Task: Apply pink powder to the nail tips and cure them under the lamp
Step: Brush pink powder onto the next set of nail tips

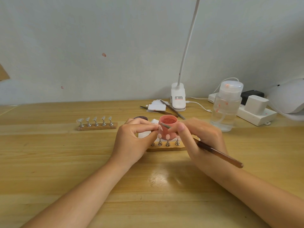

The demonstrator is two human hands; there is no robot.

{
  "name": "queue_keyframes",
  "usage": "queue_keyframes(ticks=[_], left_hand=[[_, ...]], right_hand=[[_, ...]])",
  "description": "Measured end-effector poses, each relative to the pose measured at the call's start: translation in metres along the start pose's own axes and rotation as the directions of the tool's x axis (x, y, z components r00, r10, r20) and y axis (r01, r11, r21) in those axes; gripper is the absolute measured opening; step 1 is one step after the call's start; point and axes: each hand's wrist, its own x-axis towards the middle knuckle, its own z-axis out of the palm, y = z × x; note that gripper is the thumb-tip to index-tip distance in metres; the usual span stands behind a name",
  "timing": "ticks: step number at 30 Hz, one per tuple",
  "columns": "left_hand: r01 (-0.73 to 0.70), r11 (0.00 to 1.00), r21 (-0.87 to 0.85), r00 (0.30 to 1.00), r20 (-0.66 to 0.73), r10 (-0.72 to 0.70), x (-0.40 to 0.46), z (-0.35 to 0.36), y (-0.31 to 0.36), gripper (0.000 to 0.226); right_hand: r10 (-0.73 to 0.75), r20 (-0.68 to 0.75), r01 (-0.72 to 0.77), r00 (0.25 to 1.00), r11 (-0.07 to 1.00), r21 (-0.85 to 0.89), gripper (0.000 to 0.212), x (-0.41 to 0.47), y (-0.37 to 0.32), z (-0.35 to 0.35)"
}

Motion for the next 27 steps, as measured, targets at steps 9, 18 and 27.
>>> queue_keyframes(ticks=[9,18,27], left_hand=[[-0.01,1.0,-0.004,1.0,0.001,0.01,0.0007,0.0005,-0.0001,0.023],[-0.029,0.999,-0.044,1.0,-0.006,0.029,0.0011,0.0002,-0.0036,0.022],[-0.026,0.996,-0.081,0.999,-0.023,0.024,0.0024,0.0021,-0.0067,0.024]], right_hand=[[-0.013,0.001,0.013,1.0,1.0,-0.012,0.034,-0.0005,0.0012,-0.0009],[0.084,0.039,-0.086,0.996,0.994,0.068,0.04,-0.0002,-0.002,-0.001],[0.222,0.068,-0.232,0.973,0.942,0.242,0.039,0.0002,-0.0068,-0.0019]])
